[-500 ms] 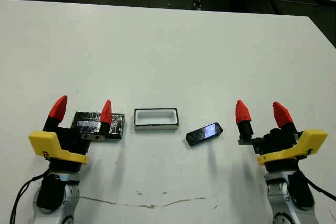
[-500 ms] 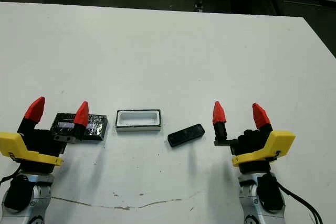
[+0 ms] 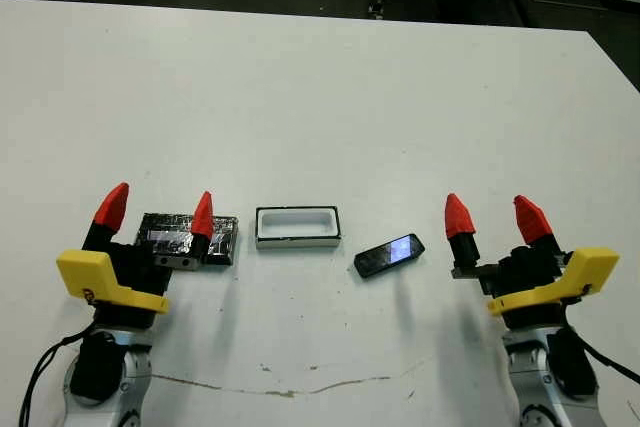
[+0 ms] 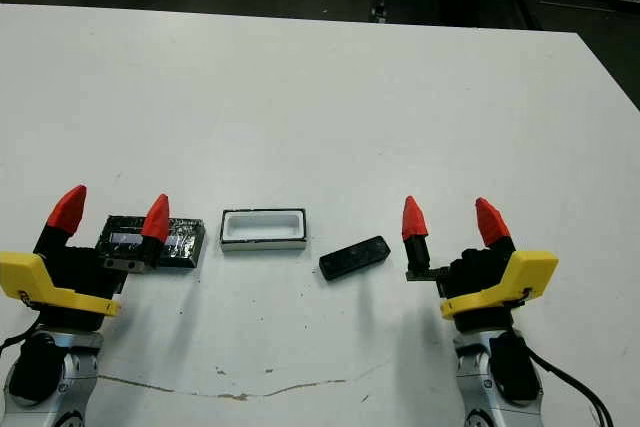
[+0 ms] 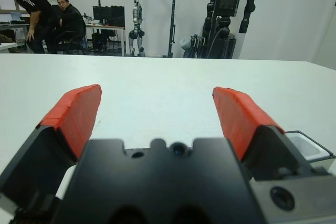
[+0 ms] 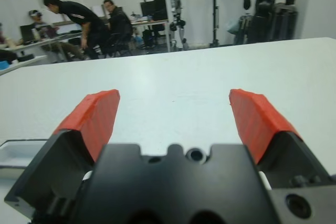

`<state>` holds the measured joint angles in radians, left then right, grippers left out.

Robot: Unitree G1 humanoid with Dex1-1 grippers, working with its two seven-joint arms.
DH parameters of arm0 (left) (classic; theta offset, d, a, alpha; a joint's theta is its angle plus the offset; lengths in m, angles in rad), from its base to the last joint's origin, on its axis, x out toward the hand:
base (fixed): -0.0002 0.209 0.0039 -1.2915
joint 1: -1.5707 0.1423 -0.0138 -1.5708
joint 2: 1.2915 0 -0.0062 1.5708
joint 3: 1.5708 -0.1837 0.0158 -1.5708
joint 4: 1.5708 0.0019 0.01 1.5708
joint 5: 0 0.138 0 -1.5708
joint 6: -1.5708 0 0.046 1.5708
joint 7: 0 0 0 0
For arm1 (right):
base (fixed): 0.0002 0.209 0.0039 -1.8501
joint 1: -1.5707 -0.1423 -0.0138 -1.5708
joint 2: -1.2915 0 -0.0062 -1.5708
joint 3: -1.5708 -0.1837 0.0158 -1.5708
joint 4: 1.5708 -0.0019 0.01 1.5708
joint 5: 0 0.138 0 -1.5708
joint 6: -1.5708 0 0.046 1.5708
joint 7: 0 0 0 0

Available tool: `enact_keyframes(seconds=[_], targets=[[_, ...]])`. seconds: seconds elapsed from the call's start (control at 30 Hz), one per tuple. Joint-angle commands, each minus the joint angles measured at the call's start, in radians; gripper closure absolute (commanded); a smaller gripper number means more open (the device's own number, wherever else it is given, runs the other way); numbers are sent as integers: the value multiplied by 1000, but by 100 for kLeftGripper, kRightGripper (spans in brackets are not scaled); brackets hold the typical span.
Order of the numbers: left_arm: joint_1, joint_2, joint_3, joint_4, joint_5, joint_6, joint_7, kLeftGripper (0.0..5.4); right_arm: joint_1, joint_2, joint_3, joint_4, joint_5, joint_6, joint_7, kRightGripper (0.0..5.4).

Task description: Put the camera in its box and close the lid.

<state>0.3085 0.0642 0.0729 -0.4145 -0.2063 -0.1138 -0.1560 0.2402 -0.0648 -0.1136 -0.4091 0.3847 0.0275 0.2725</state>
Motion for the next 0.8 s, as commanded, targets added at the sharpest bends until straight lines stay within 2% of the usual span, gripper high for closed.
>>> enact_keyframes(seconds=[0.03,0.1,0.2,0.3,0.43,0.47,0.6,0.8], targets=[[13,-6,-4,1,4,1,6,1,-66,-119,-66,30,23,8,75,0],[16,-10,-6,-2,4,3,9,1,-122,-198,-98,64,35,6,141,0],[21,-13,-8,-6,-3,5,7,1,-231,-324,-136,134,93,24,282,0],[24,-14,-11,-6,9,2,11,1,-354,-420,-137,209,120,24,407,0],[26,-17,-12,-8,4,1,9,1,-504,-563,-89,251,148,141,565,0],[27,-18,-12,-8,6,-1,8,1,-539,-588,-70,273,145,149,615,0],[30,-24,-13,-17,5,9,15,1,-690,-655,43,394,71,118,811,0],[30,-20,-13,-22,22,8,22,1,-820,-692,181,479,-60,50,985,0]])
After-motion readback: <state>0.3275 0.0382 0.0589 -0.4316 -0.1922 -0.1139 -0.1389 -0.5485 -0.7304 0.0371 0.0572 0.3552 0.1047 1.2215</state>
